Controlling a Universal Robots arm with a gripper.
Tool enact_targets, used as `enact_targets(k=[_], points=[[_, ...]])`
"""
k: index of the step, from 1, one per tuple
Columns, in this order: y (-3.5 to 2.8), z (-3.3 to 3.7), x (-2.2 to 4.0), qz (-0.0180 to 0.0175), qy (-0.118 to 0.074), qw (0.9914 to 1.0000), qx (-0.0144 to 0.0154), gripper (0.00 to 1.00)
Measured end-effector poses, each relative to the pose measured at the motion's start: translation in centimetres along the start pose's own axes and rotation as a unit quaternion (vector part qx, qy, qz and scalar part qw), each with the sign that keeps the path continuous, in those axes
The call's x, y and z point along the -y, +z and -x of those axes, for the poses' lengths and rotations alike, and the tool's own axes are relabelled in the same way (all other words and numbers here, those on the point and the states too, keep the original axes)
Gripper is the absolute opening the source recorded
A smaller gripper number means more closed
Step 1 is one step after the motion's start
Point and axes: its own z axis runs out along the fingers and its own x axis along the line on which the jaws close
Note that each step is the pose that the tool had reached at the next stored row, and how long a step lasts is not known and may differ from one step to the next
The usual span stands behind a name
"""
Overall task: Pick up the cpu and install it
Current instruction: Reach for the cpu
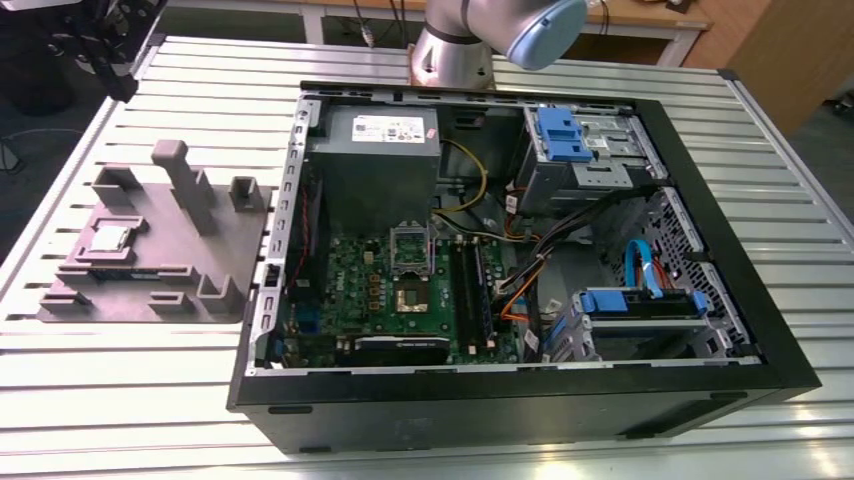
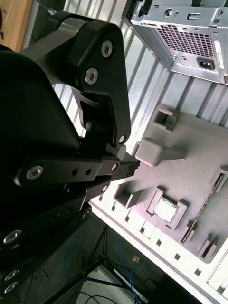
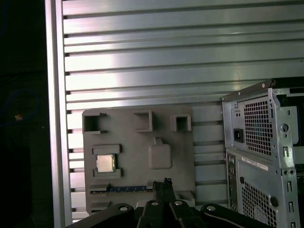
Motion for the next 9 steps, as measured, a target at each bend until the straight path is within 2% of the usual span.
enact_targets(k=[9], points=[[0.01, -0.43, 0.03, 0.0000, 0.000, 1.00000, 0.0000, 0.10]])
